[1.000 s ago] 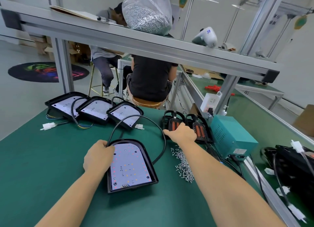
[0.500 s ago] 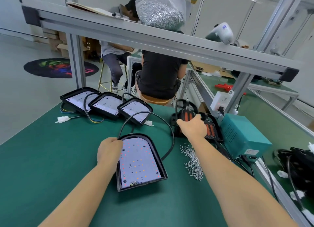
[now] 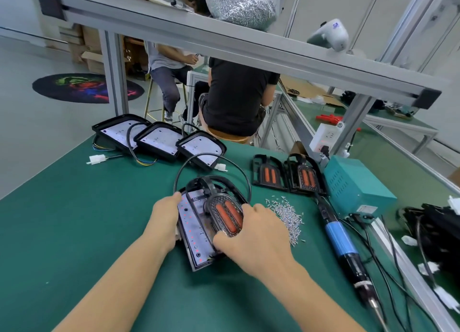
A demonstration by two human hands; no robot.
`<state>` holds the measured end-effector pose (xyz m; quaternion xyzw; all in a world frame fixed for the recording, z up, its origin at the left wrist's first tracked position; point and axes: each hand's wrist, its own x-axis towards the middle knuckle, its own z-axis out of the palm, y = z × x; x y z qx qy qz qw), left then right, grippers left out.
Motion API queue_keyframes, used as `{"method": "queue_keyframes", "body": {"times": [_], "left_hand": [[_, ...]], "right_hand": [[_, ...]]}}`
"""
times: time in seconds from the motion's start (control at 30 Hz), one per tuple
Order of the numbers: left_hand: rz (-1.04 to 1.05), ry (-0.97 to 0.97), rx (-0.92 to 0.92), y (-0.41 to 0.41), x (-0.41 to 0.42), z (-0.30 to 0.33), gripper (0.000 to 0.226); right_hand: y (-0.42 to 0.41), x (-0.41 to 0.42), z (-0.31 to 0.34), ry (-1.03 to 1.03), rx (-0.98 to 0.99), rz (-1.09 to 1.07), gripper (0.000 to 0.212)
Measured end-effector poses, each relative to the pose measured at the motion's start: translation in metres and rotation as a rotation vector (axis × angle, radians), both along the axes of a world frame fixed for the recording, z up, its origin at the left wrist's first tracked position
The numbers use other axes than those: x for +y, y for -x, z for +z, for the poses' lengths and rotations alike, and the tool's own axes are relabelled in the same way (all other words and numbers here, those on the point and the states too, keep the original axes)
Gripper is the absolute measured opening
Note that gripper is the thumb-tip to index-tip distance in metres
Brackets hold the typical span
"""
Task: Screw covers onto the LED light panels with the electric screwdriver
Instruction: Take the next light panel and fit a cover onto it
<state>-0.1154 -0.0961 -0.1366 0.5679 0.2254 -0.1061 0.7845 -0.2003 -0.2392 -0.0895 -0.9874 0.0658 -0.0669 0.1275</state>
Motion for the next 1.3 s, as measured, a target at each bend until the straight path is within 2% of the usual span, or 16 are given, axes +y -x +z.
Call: {"method": "queue_keyframes", "body": {"times": [0.1,0.37,0.5,0.7,0.8,0.93,1.07,1.13,1.17,1.3], "left_hand": [[0.014,0.046,0.011,0.005,0.004,0.002,0.037],[0.091,0.129,0.003,0.021,0.003,0.0,0.033],[0.057,0.116,-0.018,0.025,0.0,0.002,0.028],[0.031,0.162,-0.016,0.031,-0.003,0.006,0.027],[0.0,0.109,-0.028,0.027,0.005,0.005,0.034],[-0.083,-0.004,-0.043,0.021,0.008,0.002,0.022],[-0.11,-0.079,-0.047,0.016,0.01,-0.003,0.015],[-0.145,-0.189,-0.056,0.012,0.017,-0.005,0.009],[-0.176,-0.337,-0.085,0.009,0.021,-0.004,0.011],[-0.347,-1.116,-0.161,0.004,0.032,0.007,0.042]], "right_hand": [[0.009,0.009,-0.006,0.059,-0.026,-0.003,0.046],[0.02,0.026,-0.009,0.171,-0.103,0.04,0.052],[0.021,0.024,0.0,0.181,-0.122,0.026,0.054],[0.027,0.028,-0.009,0.161,0.019,0.052,0.061],[0.028,0.023,-0.01,0.127,0.022,0.056,0.059],[0.025,0.011,-0.009,0.147,0.029,0.045,0.059],[0.023,0.005,-0.012,0.166,0.054,0.09,0.051],[0.023,0.002,-0.016,0.178,0.035,0.115,0.05],[0.023,0.0,-0.018,0.179,0.021,0.122,0.05],[0.026,-0.006,-0.028,0.172,-0.057,0.148,0.052]]}}
